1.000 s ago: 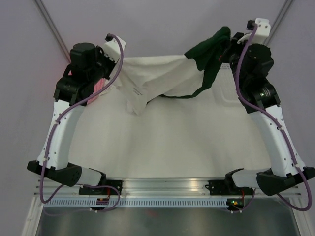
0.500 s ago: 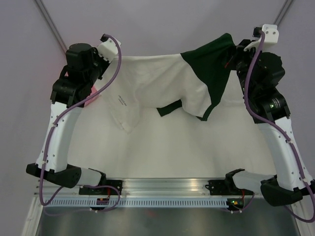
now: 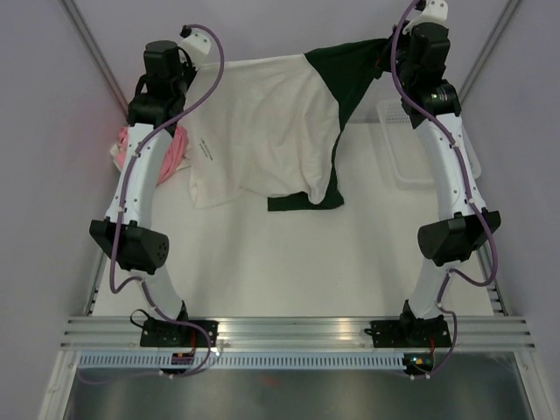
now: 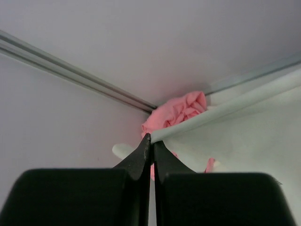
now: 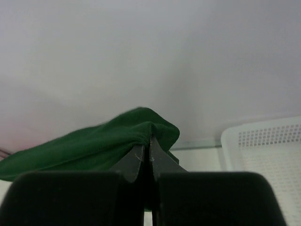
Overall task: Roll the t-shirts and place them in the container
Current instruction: Flatten the tshirt
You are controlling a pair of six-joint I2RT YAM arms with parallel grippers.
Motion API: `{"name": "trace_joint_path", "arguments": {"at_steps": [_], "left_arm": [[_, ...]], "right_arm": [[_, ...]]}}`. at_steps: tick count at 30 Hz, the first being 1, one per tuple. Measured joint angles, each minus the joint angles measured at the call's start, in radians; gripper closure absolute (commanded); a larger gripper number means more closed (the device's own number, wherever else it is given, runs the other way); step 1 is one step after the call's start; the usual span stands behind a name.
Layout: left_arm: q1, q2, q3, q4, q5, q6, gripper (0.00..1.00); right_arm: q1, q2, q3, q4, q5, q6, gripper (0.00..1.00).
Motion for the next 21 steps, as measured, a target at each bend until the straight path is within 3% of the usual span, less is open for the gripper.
{"name": "trace_joint_path", "arguments": {"at_steps": [10, 13, 18, 21], "left_arm": [[-0.008, -0.08, 0.079, 0.21, -0.015, 0.011, 0.98], [-0.009, -0.171, -0.08, 0.258, 0.017, 0.013, 0.98], [-0.007, -0.307, -0.472, 0.266, 0.085, 0.02, 0.98], [-0.003, -0.333, -0.723, 0.249, 0.121, 0.029, 0.98]], "right_arm": [[-0.003, -0.126, 0.043, 0.138, -0.028, 0.006, 1.0], [-0.003, -0.263, -0.15, 0.192, -0.045, -0.004, 1.0], [-0.006, -0.494, -0.667, 0.282, -0.072, 0.026, 1.0], [0.006, -0.523, -0.941, 0.28, -0.073, 0.06, 1.0]]}}
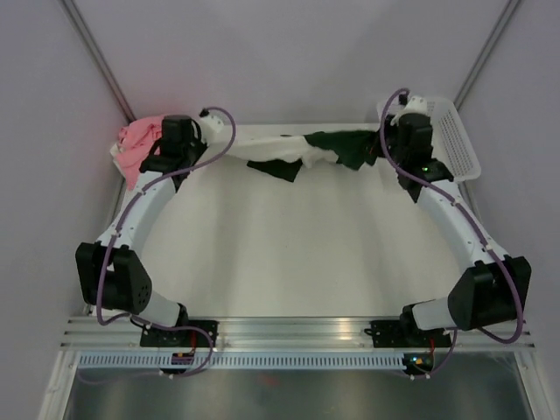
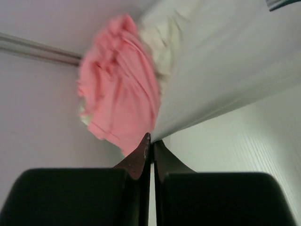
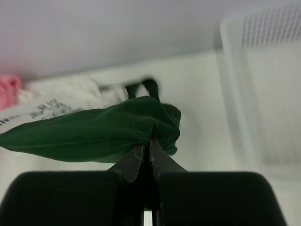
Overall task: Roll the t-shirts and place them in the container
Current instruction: Flatten the tshirt
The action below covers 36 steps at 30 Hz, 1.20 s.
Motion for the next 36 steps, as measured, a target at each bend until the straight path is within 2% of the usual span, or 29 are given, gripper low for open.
{"name": "trace_joint_path", "arguments": {"at_steps": [4, 9, 14, 19, 21, 22, 23, 25, 26, 28, 29, 31, 32, 34, 36], "left_arm": [[0.004, -0.005, -0.271, -0.082, 0.05, 0.014, 0.98], [-0.02, -0.06, -0.507, -0.14, 0.101, 0.035, 0.98], [-0.04, -0.152, -0.614, -0.179, 0.159, 0.053, 0.98], [-0.04, -0.242, -0.694, -0.232, 0.183, 0.107, 0.98], [-0.04, -0.264, -0.719, -0.254, 0.156, 0.127, 0.93], [-0.04, -0.269, -0.727, -0.262, 0.137, 0.135, 0.89], [-0.04, -0.272, -0.738, -0.267, 0.114, 0.146, 0.72], [-0.04, -0.272, -0.754, -0.29, 0.08, 0.171, 0.49], [-0.04, -0.271, -0.754, -0.312, 0.073, 0.175, 0.4], [-0.04, -0.272, -0.744, -0.359, 0.078, 0.175, 0.35], [-0.037, -0.271, -0.722, -0.405, 0.095, 0.172, 0.27], [-0.021, -0.272, -0.65, -0.478, 0.154, 0.161, 0.22], [-0.008, -0.272, -0.595, -0.509, 0.193, 0.148, 0.15], [0.014, -0.274, -0.484, -0.521, 0.245, 0.111, 0.11], [0.026, -0.272, -0.406, -0.497, 0.257, 0.053, 0.1]], "right_arm": [[0.092, 0.063, -0.231, -0.072, 0.032, 0.017, 1.0], [0.253, 0.103, -0.39, -0.121, 0.037, 0.047, 1.0], [0.308, 0.101, -0.485, -0.13, 0.046, 0.082, 1.0], [0.373, 0.101, -0.512, -0.188, 0.046, 0.099, 1.0], [0.397, 0.092, -0.512, -0.225, 0.045, 0.1, 0.99], [0.409, 0.08, -0.512, -0.248, 0.041, 0.099, 0.96], [0.416, 0.063, -0.512, -0.272, 0.037, 0.097, 0.75], [0.419, 0.026, -0.507, -0.321, 0.007, 0.086, 0.48], [0.419, 0.008, -0.497, -0.348, -0.015, 0.074, 0.02], [0.419, -0.015, -0.459, -0.396, -0.039, 0.046, 0.02], [0.419, -0.024, -0.438, -0.407, -0.037, 0.039, 0.02], [0.419, -0.047, -0.398, -0.407, -0.008, 0.03, 0.02], [0.414, -0.058, -0.381, -0.399, 0.008, 0.027, 0.02], [0.389, -0.066, -0.355, -0.367, 0.028, 0.021, 0.02], [0.34, -0.05, -0.339, -0.302, 0.042, 0.02, 0.1]]}}
